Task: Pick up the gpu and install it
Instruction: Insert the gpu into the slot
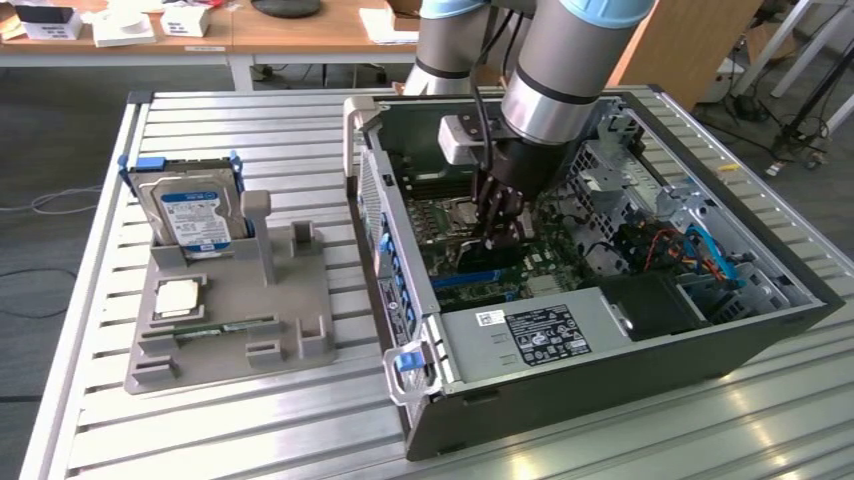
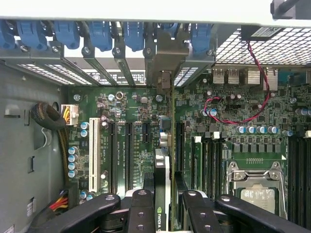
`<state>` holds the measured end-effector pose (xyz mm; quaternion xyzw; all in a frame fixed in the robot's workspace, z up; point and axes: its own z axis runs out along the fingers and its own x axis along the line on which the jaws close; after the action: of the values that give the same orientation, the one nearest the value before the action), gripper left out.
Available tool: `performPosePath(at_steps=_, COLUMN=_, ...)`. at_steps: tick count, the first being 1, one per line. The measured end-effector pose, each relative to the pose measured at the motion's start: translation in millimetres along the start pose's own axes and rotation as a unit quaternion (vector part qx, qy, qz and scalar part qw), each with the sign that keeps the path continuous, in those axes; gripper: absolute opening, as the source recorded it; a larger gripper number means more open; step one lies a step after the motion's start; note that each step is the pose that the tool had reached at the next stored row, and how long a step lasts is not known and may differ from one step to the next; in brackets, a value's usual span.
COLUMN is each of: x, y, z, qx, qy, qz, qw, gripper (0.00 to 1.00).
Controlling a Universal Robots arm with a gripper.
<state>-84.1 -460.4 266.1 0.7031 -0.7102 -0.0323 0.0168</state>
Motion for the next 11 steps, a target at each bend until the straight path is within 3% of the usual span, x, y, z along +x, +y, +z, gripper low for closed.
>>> performPosePath(at_steps=11, x=0.1, y=-0.1, z=1.5, qx=0.0, qy=0.0001, qz=0.0, qw=1.0, gripper=0.27)
